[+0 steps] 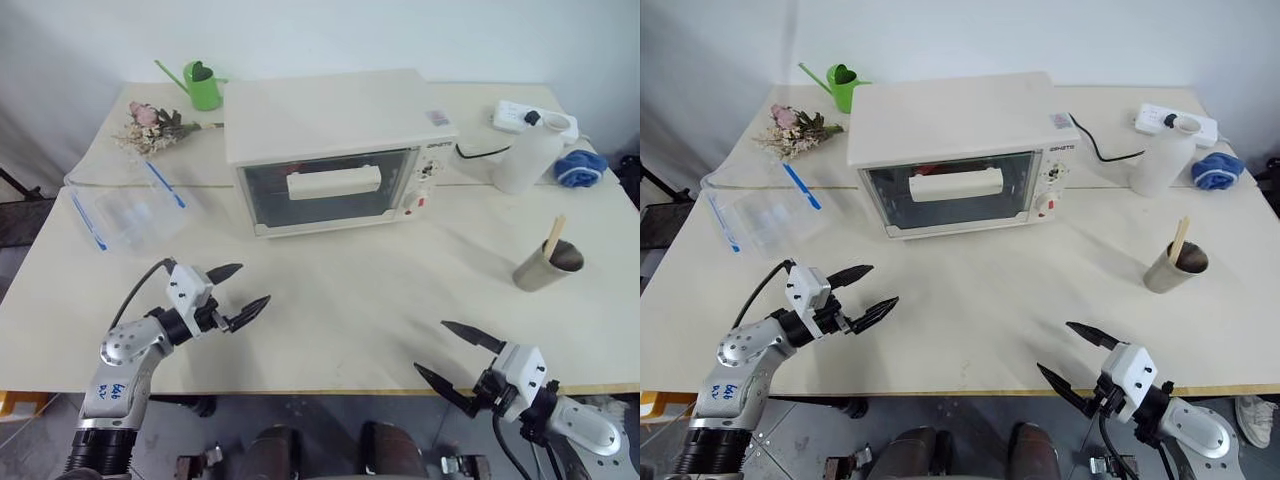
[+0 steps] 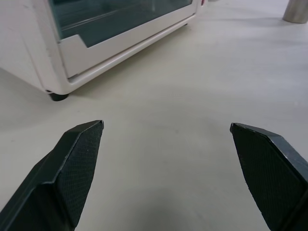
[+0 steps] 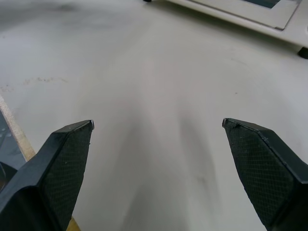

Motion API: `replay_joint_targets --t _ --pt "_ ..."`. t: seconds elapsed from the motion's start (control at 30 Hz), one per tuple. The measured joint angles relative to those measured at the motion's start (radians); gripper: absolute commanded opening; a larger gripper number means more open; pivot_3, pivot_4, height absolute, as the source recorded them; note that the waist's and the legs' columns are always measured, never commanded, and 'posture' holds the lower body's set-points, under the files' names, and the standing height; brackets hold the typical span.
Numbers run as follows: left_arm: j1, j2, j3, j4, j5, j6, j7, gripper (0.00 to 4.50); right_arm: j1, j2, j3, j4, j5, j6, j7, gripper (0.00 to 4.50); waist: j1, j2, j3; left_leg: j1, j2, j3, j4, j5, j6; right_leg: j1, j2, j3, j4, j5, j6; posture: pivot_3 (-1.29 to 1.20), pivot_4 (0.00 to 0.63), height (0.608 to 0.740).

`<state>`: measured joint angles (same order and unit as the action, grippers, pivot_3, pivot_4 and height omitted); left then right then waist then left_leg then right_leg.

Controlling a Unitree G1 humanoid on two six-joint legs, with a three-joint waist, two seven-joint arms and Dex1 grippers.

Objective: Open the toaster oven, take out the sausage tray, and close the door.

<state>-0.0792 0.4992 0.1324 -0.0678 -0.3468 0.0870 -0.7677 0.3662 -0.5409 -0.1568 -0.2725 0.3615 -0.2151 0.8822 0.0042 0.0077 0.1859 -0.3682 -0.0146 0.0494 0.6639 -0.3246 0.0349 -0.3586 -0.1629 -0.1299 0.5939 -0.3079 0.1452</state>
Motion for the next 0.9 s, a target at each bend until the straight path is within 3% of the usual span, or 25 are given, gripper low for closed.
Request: replay_joint_targets --t 0.17,0.33,0.5,0.9 --pt "0.011 0.035 0.025 -0.001 -0.032 0.04 -0.03 4.48 -0.126 0.001 0.043 -0.059 0.093 0.156 -0.022 4.5 -0.004 0.0 0.0 -0.001 0.0 0.0 0.001 0.0 0.0 -0.001 0.0 0.001 0.0 0.0 0.0 0.0 0.15 0.74" --pt "0.033 0.117 0.137 -0.071 -0.271 0.22 -0.139 4.48 -0.4 0.004 0.072 -0.077 0.222 0.376 -0.078 4.5 -0.005 -0.001 0.001 -0.002 0.001 -0.002 0.001 -0.001 -0.001 -0.002 -0.001 0.001 0.001 0.0 -0.001 0.0 0.15 0.74" --pt "0.049 0.168 0.204 -0.132 -0.344 0.287 -0.16 4.48 -0.666 0.032 0.08 0.044 0.266 0.52 -0.112 4.5 -0.001 -0.001 0.001 -0.002 0.0 -0.003 0.001 -0.001 0.0 -0.002 -0.001 -0.001 0.001 0.0 -0.001 0.0 0.15 0.74" --pt "0.103 0.112 0.224 -0.22 -0.373 0.311 -0.108 4.48 -1.016 0.16 0.128 0.315 0.202 0.54 -0.08 4.5 -0.015 0.0 0.001 -0.004 0.001 0.0 0.001 -0.001 0.0 -0.007 0.0 -0.001 0.007 0.0 0.0 0.0 0.15 0.74"
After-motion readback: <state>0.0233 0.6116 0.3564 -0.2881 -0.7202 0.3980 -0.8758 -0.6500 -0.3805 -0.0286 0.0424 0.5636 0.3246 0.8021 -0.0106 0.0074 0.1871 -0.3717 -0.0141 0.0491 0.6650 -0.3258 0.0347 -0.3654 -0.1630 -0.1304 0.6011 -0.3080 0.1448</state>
